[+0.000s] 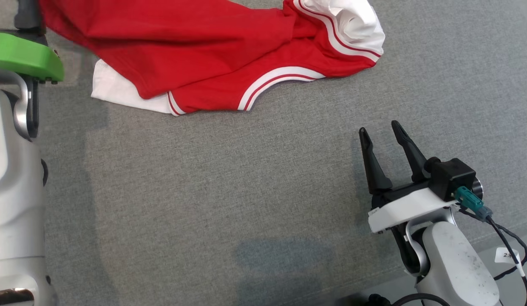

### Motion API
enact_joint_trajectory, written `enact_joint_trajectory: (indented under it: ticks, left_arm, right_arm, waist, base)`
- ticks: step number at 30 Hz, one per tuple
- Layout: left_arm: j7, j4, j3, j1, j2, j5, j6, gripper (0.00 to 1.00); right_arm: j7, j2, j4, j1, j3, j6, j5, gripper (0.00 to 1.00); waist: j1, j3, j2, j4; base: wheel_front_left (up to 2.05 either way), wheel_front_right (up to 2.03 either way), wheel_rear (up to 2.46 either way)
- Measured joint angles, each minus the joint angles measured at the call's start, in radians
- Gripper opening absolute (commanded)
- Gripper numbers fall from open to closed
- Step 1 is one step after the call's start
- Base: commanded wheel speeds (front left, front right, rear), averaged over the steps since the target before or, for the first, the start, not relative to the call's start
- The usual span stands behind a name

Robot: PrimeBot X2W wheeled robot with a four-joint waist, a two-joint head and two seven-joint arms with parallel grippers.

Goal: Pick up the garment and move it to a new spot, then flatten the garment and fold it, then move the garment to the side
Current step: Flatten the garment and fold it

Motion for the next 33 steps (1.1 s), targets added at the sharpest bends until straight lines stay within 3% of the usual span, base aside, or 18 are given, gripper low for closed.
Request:
enact_joint_trajectory:
  ticks: [7, 15, 20, 29, 33]
  left_arm:
    - [0.000, -0.049, 0.035, 0.146, -0.077, -0.035, 0.011, 1.00]
    - [0.000, -0.183, 0.067, 0.426, -0.196, -0.064, 0.008, 1.00]
    - [0.000, -0.265, 0.027, 0.563, -0.212, -0.064, 0.009, 1.00]
    - [0.000, -0.342, -0.101, 0.727, -0.216, -0.166, 0.081, 1.00]
    - [0.000, -0.350, -0.134, 0.770, -0.215, -0.171, 0.087, 1.00]
  right_arm:
    - [0.000, 0.001, 0.001, -0.001, -0.005, 0.000, -0.005, 1.00]
    - [0.000, 0.000, 0.009, 0.005, 0.023, 0.000, -0.015, 1.00]
    - [0.000, -0.007, 0.016, 0.024, 0.029, 0.000, -0.019, 1.00]
    - [0.000, -0.024, 0.031, 0.046, 0.024, 0.000, -0.023, 1.00]
    - [0.000, -0.031, 0.043, 0.043, 0.025, 0.000, -0.028, 1.00]
  waist:
    - [0.0000, -0.015, 0.0000, 0.021]
    - [-0.0001, -0.078, -0.0001, 0.070]
    - [-0.0001, -0.114, -0.0001, 0.120]
    - [-0.0001, -0.165, -0.0001, 0.228]
    - [-0.0001, -0.174, -0.0001, 0.279]
  base:
    - [0.00, 0.00, 0.00]
    - [0.00, 0.00, 0.00]
    - [0.00, 0.00, 0.00]
    - [0.00, 0.00, 0.00]
    - [0.00, 0.00, 0.00]
